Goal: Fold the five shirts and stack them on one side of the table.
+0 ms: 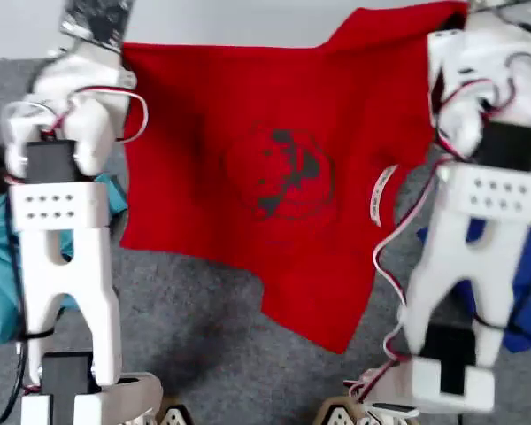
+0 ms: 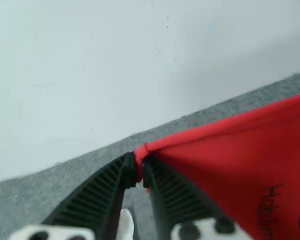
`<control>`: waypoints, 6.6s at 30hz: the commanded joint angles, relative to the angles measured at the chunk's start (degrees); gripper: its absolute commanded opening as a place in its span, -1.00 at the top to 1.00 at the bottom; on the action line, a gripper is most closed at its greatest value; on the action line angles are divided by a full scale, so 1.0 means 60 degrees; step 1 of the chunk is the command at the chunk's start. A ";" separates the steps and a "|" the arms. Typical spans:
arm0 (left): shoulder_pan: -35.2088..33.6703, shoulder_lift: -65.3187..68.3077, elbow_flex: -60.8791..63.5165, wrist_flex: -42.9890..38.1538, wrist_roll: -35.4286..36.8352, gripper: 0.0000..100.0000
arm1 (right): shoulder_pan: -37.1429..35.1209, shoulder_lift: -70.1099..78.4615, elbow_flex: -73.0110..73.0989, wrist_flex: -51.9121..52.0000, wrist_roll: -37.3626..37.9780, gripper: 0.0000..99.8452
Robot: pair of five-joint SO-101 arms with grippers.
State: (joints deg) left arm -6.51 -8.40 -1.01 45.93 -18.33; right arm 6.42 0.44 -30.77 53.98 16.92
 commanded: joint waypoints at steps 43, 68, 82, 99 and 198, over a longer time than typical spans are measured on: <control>-0.1216 0.1817 0.1590 0.4059 -0.2359 0.97 | -0.2161 -0.5297 0.9187 0.6908 0.1729 0.98; -0.1216 0.1714 0.2073 0.4366 -0.2330 0.73 | -0.2278 -0.6894 1.0520 0.8051 0.2681 0.67; -0.1348 0.1773 -0.0359 0.3619 -0.1788 0.73 | 0.0359 -0.4681 1.0286 0.2703 0.1128 0.67; 0.0132 0.5538 0.0095 -0.1333 0.0498 0.73 | -0.0579 0.2396 0.5465 0.1194 0.0337 0.67; -0.0571 0.0835 -0.0315 0.7839 0.0469 0.73 | -0.2352 -0.3407 1.3641 0.1956 0.6330 0.97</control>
State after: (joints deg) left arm -9.93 -0.84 0.13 92.62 -15.60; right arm -6.77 -18.73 55.21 66.20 54.37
